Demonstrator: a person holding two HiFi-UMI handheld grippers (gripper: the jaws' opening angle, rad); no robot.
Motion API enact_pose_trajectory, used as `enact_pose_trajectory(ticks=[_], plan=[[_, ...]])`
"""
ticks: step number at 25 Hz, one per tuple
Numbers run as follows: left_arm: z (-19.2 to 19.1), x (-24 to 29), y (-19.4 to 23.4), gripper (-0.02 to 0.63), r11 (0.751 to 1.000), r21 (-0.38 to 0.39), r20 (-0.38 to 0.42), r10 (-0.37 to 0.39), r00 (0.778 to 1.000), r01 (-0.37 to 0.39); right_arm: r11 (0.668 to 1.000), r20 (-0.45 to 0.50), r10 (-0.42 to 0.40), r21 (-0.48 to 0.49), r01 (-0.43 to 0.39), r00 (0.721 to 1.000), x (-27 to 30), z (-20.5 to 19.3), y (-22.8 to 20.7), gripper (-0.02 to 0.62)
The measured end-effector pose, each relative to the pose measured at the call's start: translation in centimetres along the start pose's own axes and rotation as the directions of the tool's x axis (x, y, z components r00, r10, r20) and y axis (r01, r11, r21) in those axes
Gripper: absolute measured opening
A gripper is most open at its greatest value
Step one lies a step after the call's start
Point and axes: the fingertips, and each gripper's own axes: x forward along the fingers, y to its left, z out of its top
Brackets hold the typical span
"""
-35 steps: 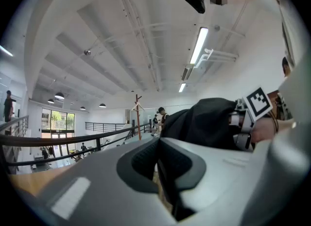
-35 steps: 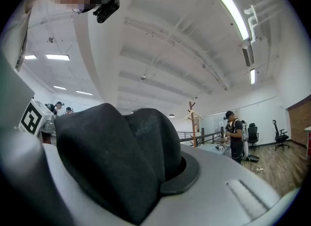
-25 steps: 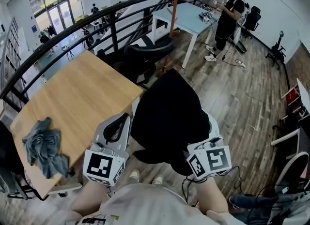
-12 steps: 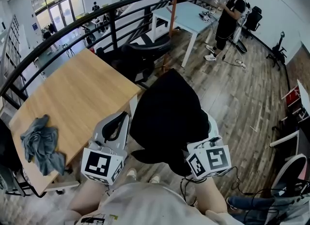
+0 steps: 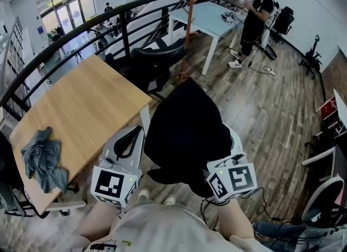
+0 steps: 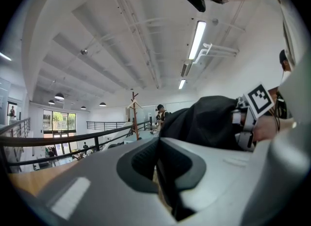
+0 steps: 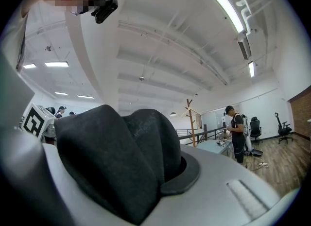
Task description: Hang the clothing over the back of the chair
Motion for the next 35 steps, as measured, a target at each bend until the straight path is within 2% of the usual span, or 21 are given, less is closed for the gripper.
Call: enact_pose_trajectory(ticks=[16, 25, 35], plan=[[0.3, 0.2, -5.4, 0.002, 1.000, 0.024, 0.011, 0.016, 1.000, -0.016, 1.000, 0.010, 0.005, 0.005, -0.005, 1.000, -4.0, -0.4, -4.0, 0.034], [-0.4, 0.2, -5.0, 0.002, 0.999, 0.010, -0.002, 0.051, 0.999, -0.051, 0.999, -0.004, 0.039, 0.018, -0.039, 0.999, -3.9, -0.8, -4.4, 0.035], [-0.7, 1.9, -4.3, 0.002, 0.999, 0.022, 0.003, 0.039, 0.999, -0.039, 0.999, -0.004, 0.029, 0.023, -0.029, 1.000, -2.5, -1.2, -5.2, 0.035]])
